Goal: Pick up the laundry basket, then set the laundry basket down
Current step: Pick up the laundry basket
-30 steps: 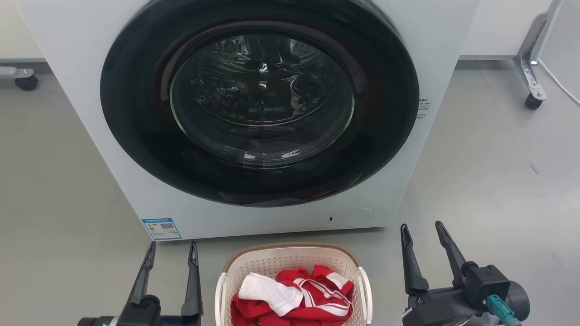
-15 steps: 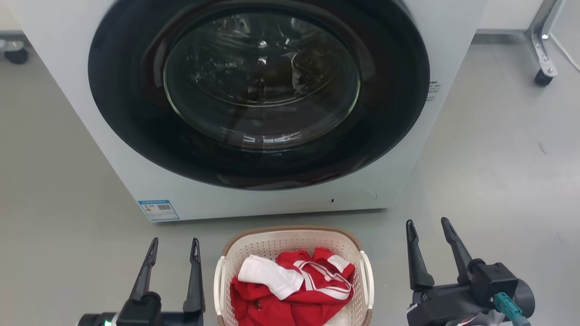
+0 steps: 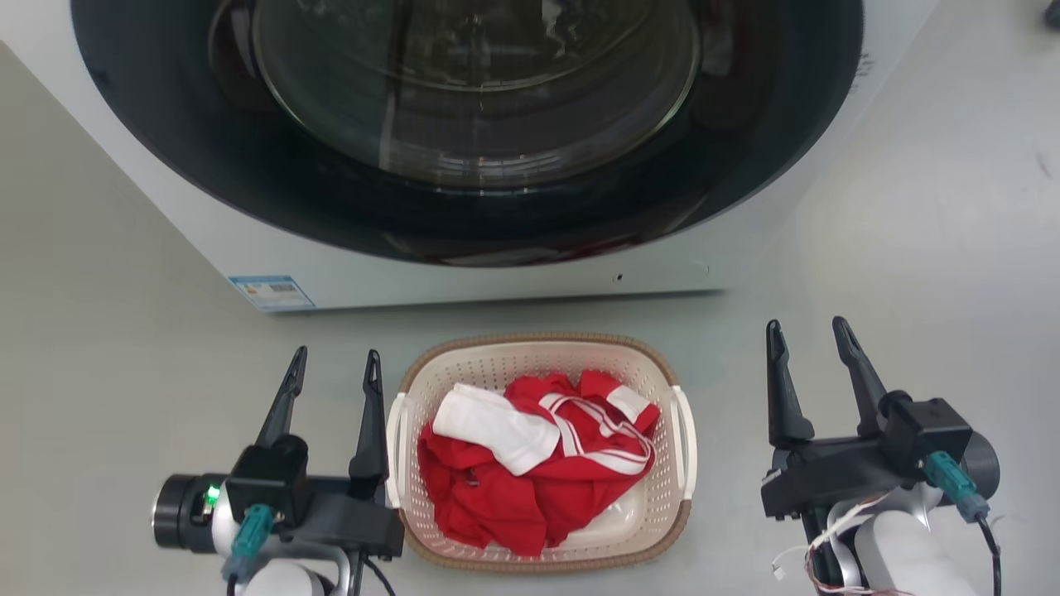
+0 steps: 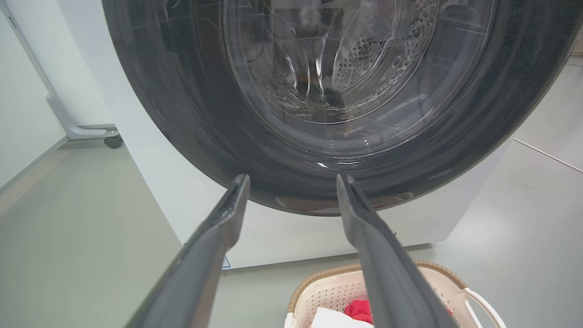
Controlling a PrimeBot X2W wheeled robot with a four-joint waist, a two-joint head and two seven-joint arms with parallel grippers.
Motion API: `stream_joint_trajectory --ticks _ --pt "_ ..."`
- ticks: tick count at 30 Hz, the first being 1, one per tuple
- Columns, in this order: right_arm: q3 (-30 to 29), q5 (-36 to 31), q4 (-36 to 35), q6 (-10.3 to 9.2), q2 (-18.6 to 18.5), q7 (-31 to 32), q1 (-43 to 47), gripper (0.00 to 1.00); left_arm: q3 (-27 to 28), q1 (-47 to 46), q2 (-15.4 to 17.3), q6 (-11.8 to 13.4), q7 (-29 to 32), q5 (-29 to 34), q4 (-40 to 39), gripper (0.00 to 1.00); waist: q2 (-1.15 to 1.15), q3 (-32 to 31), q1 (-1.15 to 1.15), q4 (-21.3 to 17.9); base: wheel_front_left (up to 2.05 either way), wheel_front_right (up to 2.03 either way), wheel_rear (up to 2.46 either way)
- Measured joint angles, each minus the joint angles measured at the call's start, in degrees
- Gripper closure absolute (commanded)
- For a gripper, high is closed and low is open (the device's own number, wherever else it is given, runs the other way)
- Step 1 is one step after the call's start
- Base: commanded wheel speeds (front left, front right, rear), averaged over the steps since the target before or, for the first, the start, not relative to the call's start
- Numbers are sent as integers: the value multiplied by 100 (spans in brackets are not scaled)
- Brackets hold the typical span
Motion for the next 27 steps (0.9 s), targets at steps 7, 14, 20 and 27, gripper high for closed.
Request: stream_joint_trajectory --ticks 7,14,20,27 --pt "-97 -3 377 16 -8 -5 -477 0 -66 -605 -34 -92 0 -193 645 0 0 582 1 90 0 0 0" --pt "-167 -4 757 16 -56 -9 -886 0 -149 -1155 -63 -103 1 -267 1257 0 0 1169 1 222 0 0 0" --pt "-196 -14 1152 16 -96 -9 -1187 0 -402 -1604 -80 -100 1 -579 1670 0 0 1679 1 343 0 0 0" --pt "-240 -55 1562 16 -166 -9 -1688 0 -735 -2200 -94 -91 1 -860 2123 0 0 2367 0 479 0 0 0"
